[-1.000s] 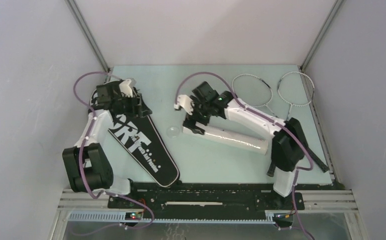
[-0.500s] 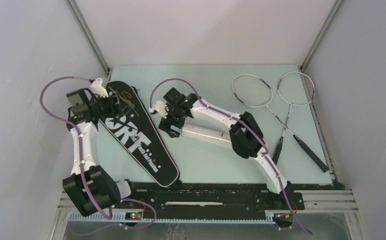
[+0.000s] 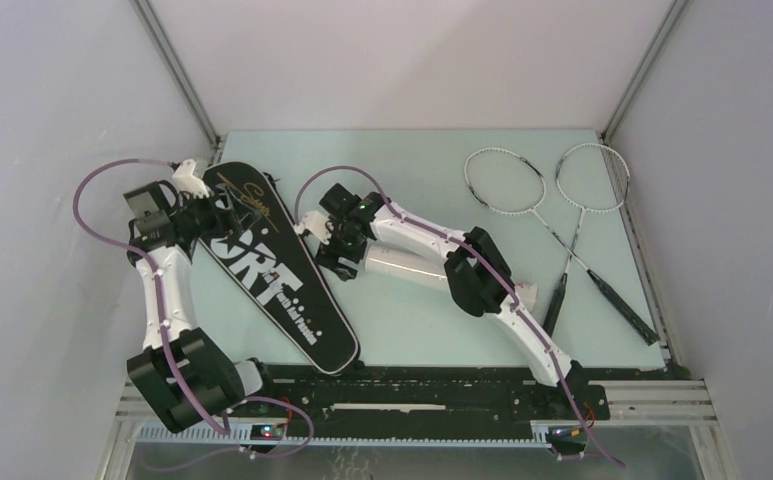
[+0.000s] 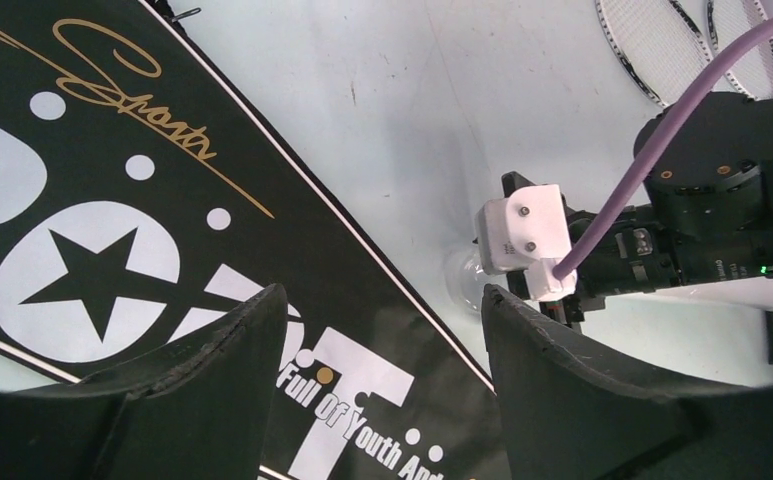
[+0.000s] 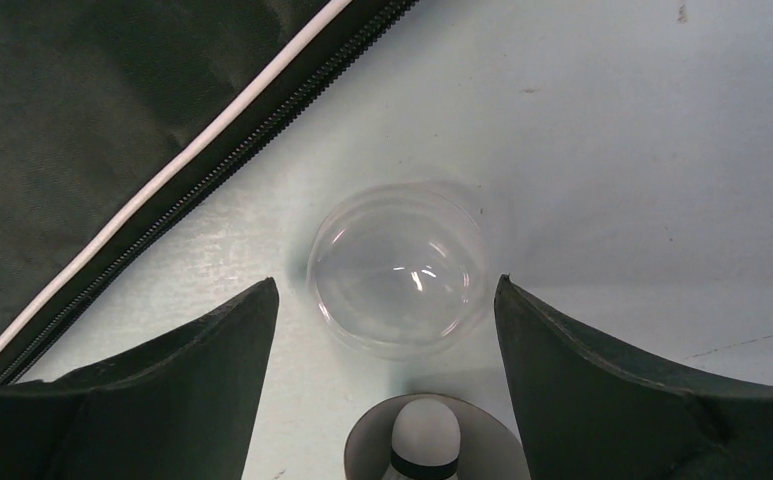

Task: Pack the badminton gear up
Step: Pick up the lid from the center of the board.

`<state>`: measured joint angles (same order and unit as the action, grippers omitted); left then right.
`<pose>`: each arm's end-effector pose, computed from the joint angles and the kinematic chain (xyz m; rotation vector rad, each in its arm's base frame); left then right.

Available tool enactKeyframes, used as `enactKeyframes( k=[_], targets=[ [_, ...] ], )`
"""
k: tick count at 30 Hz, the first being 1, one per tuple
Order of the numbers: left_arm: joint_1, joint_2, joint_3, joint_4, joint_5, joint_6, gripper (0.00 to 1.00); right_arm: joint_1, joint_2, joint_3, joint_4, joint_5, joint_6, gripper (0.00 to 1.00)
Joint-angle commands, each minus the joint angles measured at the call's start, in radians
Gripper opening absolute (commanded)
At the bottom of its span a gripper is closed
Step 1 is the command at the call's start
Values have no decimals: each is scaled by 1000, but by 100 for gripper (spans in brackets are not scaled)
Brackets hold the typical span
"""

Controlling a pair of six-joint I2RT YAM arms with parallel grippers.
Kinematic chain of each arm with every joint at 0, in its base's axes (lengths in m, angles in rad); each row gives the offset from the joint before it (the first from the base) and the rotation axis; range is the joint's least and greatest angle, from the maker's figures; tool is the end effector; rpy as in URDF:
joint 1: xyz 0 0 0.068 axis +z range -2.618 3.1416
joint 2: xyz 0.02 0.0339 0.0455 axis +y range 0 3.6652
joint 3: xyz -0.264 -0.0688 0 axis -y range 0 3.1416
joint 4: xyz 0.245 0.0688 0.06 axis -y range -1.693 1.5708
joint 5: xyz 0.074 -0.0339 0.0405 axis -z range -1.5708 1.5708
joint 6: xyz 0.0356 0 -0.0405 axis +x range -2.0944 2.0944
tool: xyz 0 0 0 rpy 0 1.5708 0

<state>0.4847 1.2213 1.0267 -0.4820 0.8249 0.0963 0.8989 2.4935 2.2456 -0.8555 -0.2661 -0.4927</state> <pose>0.2406 0.0971 0.3116 0.0259 2.0564 -0.5673 0.3235 0.4218 0.1742 -1.7948 2.0151 0.4831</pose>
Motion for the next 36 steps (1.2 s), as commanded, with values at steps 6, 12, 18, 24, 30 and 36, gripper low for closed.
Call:
enactKeyframes(
  k=[6, 12, 18, 24, 30, 36],
  targets=[
    [8, -12, -23, 5, 40, -11, 76, 30, 29, -20, 19, 91, -18, 83],
    [8, 1, -21, -8, 41, 4, 76, 26, 18, -35, 33, 97, -18, 74],
    [8, 9, -22, -16, 26, 15, 76, 14, -52, -85, 80, 41, -13, 64],
    [4, 26, -23, -16, 62, 6, 77, -22, -139, -96, 101, -72, 33, 61],
    [-1, 101, -18, 11, 219, -85, 76, -82, -250, -99, 113, -225, 117, 59],
    [-80, 147, 6, 57, 339, -243, 76, -156, -391, -149, 164, -395, 232, 59]
  ],
)
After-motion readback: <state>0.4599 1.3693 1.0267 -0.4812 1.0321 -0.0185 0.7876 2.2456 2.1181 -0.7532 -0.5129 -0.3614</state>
